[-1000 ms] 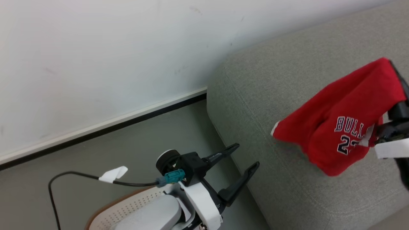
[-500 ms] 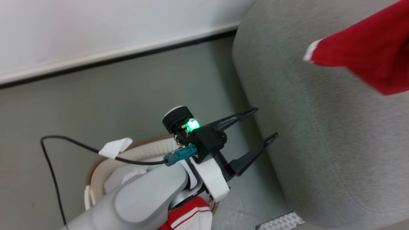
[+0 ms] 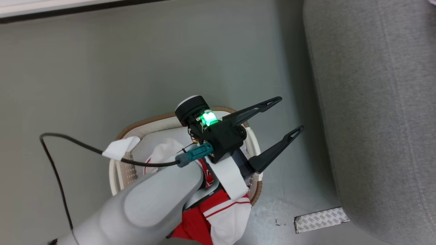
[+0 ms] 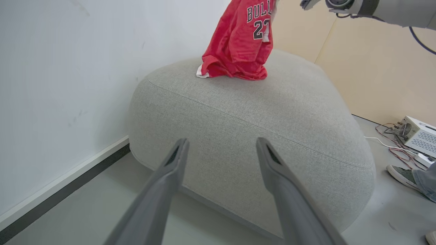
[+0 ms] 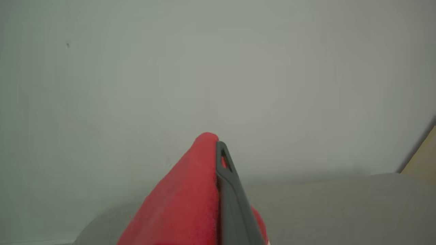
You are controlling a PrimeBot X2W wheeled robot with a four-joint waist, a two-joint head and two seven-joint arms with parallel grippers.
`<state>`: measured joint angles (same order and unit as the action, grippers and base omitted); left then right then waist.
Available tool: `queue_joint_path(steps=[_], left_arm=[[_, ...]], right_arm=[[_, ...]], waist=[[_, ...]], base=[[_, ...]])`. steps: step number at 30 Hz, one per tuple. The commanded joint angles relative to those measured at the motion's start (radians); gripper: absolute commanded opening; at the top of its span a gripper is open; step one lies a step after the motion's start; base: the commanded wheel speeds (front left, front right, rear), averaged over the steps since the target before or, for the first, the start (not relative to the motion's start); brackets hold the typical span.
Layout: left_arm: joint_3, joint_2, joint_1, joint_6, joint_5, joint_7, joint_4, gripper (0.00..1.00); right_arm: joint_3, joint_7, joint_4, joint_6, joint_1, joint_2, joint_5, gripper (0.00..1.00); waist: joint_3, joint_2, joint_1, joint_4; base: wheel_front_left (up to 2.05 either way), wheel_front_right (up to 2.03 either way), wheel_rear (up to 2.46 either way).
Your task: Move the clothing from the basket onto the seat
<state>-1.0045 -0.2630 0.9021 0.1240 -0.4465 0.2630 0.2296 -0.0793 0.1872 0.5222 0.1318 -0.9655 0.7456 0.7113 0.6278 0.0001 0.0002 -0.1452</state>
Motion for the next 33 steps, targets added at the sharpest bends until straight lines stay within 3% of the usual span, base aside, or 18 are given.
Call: queue_joint_path(steps=[1, 6, 8, 9, 13, 14, 17, 33], left_arm=[[0.011, 0.004, -0.012, 0.004, 0.01, 0.002, 0.001, 1.0], [0.024, 0.015, -0.033, 0.006, 0.006, 0.002, 0.003, 1.0], [0.028, 0.017, -0.041, 0.006, 0.007, 0.002, 0.006, 1.0], [0.031, 0.018, -0.045, 0.007, 0.005, 0.002, 0.008, 1.0], [0.031, 0.024, -0.059, 0.007, -0.006, 0.002, 0.011, 1.0], [0.029, 0.024, -0.064, 0.007, -0.01, 0.002, 0.012, 1.0], [0.029, 0.024, -0.076, 0.007, -0.022, 0.002, 0.019, 1.0], [0.11, 0.044, -0.25, 0.007, -0.066, 0.002, 0.07, 1.0]], right_arm=[[-0.016, -0.017, 0.049, -0.002, 0.01, -0.005, -0.021, 0.0], [-0.083, -0.09, 0.16, -0.002, 0.026, -0.004, -0.065, 0.04], [-0.12, -0.139, 0.202, -0.002, 0.03, -0.01, -0.07, 0.31], [-0.132, -0.163, 0.218, -0.002, 0.031, -0.011, -0.061, 0.38], [-0.2, -0.252, 0.241, -0.002, 0.044, -0.003, -0.009, 0.47], [-0.216, -0.269, 0.243, -0.002, 0.048, 0.001, 0.002, 0.55], [-0.263, -0.287, 0.232, -0.002, 0.049, 0.018, 0.017, 1.0], [-0.507, -0.363, 0.11, -0.002, 0.102, 0.129, 0.138, 1.0]], waist=[[0.011, -0.0001, -0.0002, 0.015], [0.005, -0.0001, -0.0002, 0.024], [-0.002, -0.0001, -0.0002, 0.028], [-0.006, -0.0001, -0.0002, 0.029], [-0.026, -0.0001, -0.0002, 0.033], [-0.034, -0.0001, -0.0002, 0.033], [-0.061, -0.0001, -0.0002, 0.031], [-0.377, -0.0001, -0.0002, -0.004]], base=[[0.0, 0.0, 0.0], [0.0, 0.0, 0.0], [0.0, 0.0, 0.0], [0.0, 0.0, 0.0], [0.0, 0.0, 0.0], [0.0, 0.0, 0.0], [0.0, 0.0, 0.0], [0.0, 0.0, 0.0]])
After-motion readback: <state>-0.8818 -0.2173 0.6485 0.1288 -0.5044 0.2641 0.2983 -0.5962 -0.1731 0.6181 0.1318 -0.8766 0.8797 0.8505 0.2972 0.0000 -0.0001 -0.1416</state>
